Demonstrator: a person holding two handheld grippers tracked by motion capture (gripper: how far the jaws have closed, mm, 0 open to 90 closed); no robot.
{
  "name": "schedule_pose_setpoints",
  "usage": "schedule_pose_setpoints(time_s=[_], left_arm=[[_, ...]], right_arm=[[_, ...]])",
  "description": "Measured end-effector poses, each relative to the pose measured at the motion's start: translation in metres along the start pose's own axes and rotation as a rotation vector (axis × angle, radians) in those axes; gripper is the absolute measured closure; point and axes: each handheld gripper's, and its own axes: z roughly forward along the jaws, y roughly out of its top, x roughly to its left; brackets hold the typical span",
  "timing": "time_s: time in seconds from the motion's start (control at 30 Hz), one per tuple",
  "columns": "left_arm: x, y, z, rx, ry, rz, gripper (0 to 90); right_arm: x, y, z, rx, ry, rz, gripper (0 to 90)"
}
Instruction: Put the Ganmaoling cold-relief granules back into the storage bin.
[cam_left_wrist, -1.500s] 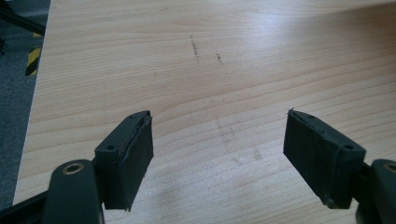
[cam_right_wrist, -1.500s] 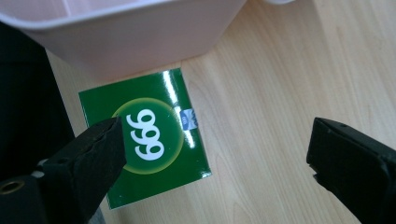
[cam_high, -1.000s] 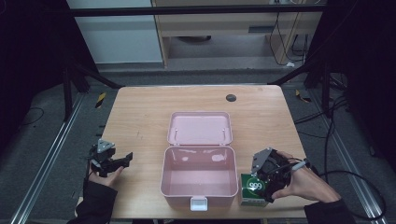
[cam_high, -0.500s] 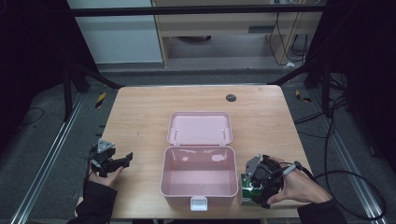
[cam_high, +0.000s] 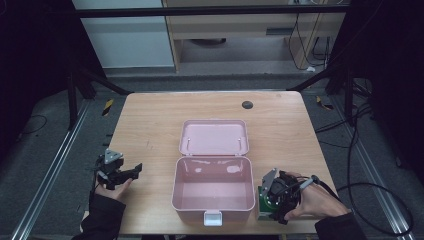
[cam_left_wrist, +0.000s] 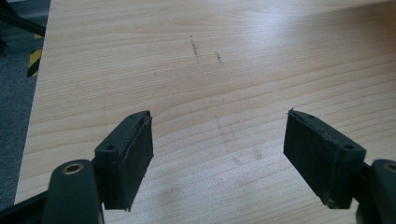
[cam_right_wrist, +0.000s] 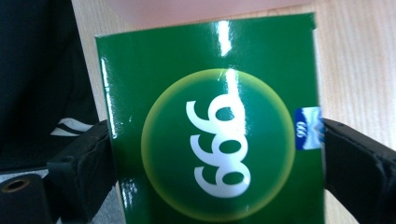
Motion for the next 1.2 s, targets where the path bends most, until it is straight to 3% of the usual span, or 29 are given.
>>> schedule_pose_setpoints(time_s=[0.1,0.8,0.93,1.2], left_arm=[[0.0,0.0,0.0,0.0,0.001,0.0,23.4],[0.001,0.0,0.0,0.0,0.001,-0.002,23.4],[0.001,0.0,0.0,-0.001,0.001,-0.002,23.5],[0.0,0.0,0.0,-0.001,0.001,-0.001,23.5]], right_arm=[[0.0,0.001,0.005,-0.004,0.008,-0.025,8.9],[-0.002,0.003,0.007,-0.017,0.037,-0.019,16.1],[-0.001,0.001,0.005,-0.028,0.026,-0.024,16.5],[-0.004,-0.007,-0.013,-0.073,0.01,0.021,16.6]])
